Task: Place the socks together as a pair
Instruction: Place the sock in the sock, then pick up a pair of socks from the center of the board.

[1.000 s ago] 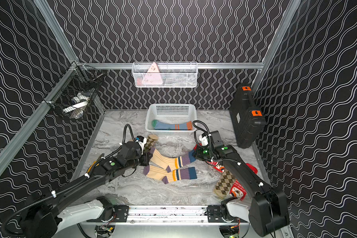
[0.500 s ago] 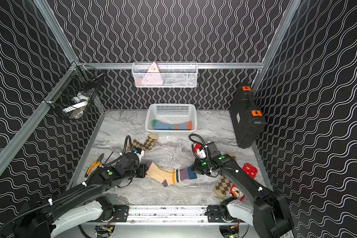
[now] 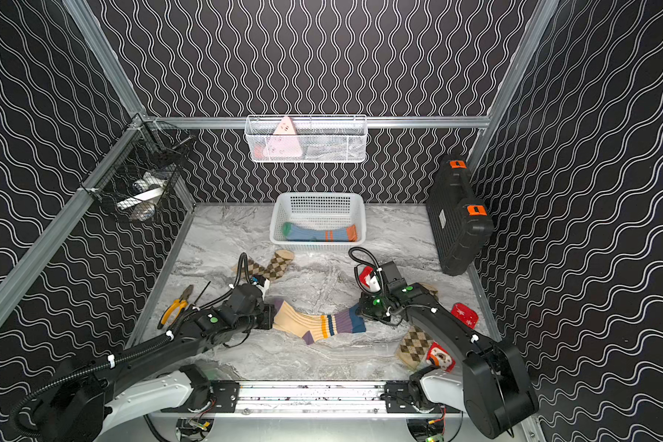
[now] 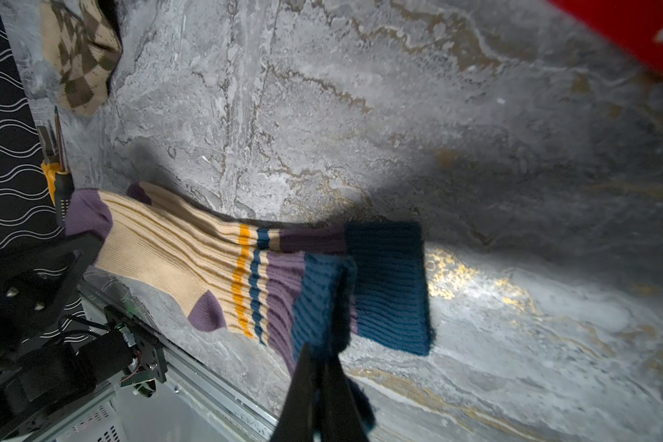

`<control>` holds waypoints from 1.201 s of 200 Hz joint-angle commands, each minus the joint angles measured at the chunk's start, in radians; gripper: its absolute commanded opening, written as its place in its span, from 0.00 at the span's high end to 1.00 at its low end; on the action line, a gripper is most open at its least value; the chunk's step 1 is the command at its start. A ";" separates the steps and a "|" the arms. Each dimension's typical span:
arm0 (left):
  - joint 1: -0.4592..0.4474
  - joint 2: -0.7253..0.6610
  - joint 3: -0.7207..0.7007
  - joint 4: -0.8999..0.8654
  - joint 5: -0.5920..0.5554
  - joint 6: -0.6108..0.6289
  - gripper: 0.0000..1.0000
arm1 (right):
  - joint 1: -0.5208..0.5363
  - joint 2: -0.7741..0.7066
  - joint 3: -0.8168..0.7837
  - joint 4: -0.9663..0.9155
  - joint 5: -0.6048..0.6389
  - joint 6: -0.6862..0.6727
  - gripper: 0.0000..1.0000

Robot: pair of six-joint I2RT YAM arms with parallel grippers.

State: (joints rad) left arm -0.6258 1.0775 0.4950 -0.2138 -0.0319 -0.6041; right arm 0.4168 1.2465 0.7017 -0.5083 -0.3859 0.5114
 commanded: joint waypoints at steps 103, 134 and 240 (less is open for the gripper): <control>0.000 0.065 -0.030 0.052 -0.083 0.000 0.66 | -0.003 0.059 -0.048 0.103 0.027 0.002 0.97; 0.001 0.079 -0.038 0.049 -0.098 -0.002 0.47 | -0.003 0.096 -0.080 0.142 0.035 0.008 0.74; 0.002 0.256 -0.038 0.180 -0.082 -0.014 0.38 | -0.001 0.180 -0.104 0.202 0.064 0.021 0.54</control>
State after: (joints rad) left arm -0.6258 1.2922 0.4603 -0.0864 -0.1398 -0.6033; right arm 0.4141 1.4117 0.6018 -0.2981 -0.3756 0.5240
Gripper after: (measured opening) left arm 0.625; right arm 0.462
